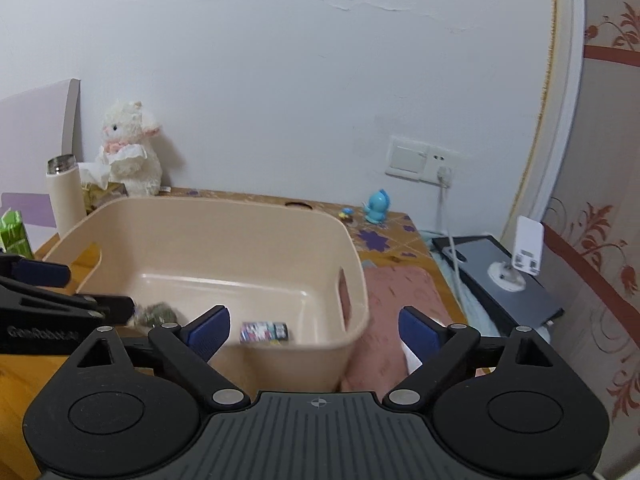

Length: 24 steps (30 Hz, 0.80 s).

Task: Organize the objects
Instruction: 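Carry both items over the basket and open both tools to drop them, then grasp the blue-and-white box with the left tool while the right tool grasps the white card box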

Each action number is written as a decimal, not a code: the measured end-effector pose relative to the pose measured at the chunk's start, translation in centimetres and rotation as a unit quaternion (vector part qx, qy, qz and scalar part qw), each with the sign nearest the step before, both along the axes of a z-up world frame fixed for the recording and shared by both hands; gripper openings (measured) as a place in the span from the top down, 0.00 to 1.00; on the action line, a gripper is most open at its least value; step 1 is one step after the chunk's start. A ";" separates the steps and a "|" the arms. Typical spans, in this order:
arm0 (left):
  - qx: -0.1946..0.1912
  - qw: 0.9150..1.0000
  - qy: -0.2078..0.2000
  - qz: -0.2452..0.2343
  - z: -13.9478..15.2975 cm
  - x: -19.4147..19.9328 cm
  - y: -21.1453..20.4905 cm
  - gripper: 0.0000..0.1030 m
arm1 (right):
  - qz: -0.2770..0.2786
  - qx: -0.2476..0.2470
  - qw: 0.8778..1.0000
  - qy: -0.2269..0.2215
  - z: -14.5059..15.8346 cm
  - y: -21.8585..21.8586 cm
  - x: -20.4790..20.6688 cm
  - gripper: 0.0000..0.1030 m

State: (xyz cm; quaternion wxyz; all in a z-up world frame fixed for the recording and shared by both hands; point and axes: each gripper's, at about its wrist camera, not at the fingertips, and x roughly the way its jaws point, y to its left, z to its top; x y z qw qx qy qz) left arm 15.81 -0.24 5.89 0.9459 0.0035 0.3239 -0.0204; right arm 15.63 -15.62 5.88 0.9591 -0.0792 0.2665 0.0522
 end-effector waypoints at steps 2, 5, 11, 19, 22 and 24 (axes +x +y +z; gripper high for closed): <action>0.006 1.000 0.001 -0.003 -0.2 -1.0 -0.3 0.27 | -0.006 0.000 1.000 0.005 -0.5 -0.5 -0.9 0.10; 0.037 0.999 -0.016 0.000 -0.4 -2.7 -1.0 0.26 | -0.011 -0.001 1.000 0.018 -1.6 -1.2 -1.9 0.10; 0.027 1.000 0.002 -0.012 -1.7 -4.4 -1.1 0.25 | -0.019 -0.012 0.999 0.045 -4.1 -1.8 -2.9 0.10; 0.010 0.999 0.051 -0.004 -5.0 -3.5 -0.5 0.25 | -0.020 -0.014 0.997 0.079 -6.6 -2.1 -3.1 0.12; 0.009 0.997 0.071 0.004 -6.5 -2.9 -0.5 0.25 | -0.017 -0.014 0.996 0.092 -7.4 -2.1 -2.9 0.13; 0.006 0.997 0.081 0.001 -7.2 -2.6 -0.6 0.25 | -0.016 -0.013 0.995 0.098 -7.8 -2.0 -2.7 0.14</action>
